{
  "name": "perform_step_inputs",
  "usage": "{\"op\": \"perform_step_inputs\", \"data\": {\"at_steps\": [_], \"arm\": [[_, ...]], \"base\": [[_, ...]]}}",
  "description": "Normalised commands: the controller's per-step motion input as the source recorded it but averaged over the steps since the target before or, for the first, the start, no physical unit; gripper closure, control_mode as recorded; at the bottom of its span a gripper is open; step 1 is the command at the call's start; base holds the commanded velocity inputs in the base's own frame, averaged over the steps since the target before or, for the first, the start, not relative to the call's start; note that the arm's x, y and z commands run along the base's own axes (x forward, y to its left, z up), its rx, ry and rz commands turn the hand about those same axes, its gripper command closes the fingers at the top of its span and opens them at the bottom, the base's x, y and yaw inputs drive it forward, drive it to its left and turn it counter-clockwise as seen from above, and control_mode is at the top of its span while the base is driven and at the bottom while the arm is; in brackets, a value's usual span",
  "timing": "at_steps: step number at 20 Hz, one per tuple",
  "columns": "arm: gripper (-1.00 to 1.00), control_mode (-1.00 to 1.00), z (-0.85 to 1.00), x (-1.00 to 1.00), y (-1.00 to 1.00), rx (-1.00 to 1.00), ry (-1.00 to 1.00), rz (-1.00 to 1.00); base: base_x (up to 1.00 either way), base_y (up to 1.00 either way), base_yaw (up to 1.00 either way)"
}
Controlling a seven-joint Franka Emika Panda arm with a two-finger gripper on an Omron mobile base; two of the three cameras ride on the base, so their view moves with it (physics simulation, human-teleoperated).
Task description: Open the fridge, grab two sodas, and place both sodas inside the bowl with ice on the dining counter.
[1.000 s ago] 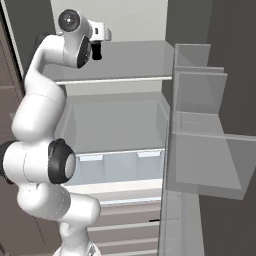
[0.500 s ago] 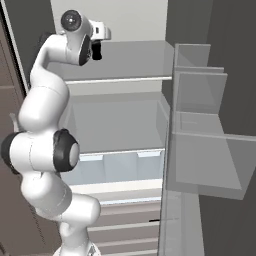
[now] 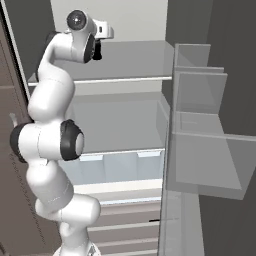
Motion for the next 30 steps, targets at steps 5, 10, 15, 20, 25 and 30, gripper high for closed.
{"op": "perform_step_inputs", "data": {"at_steps": [5,10,15,20,25,30], "arm": [[-1.00,-1.00,-0.04,0.38,0.10,0.00,0.05,0.00],[-1.00,-1.00,-0.13,0.28,0.09,0.00,0.07,0.00],[-1.00,-1.00,-0.19,0.21,0.05,0.00,0.04,0.00],[1.00,-1.00,-0.17,0.20,0.09,0.00,0.03,0.00],[1.00,-1.00,-0.03,0.04,0.00,0.00,0.02,0.00],[1.00,-1.00,0.00,-0.01,0.00,0.00,0.00,0.00]], "base": [[0.00,0.00,0.00],[0.00,0.00,0.00],[0.00,0.00,0.00],[0.00,0.00,0.00],[0.00,0.00,0.00],[0.00,0.00,0.00]]}}
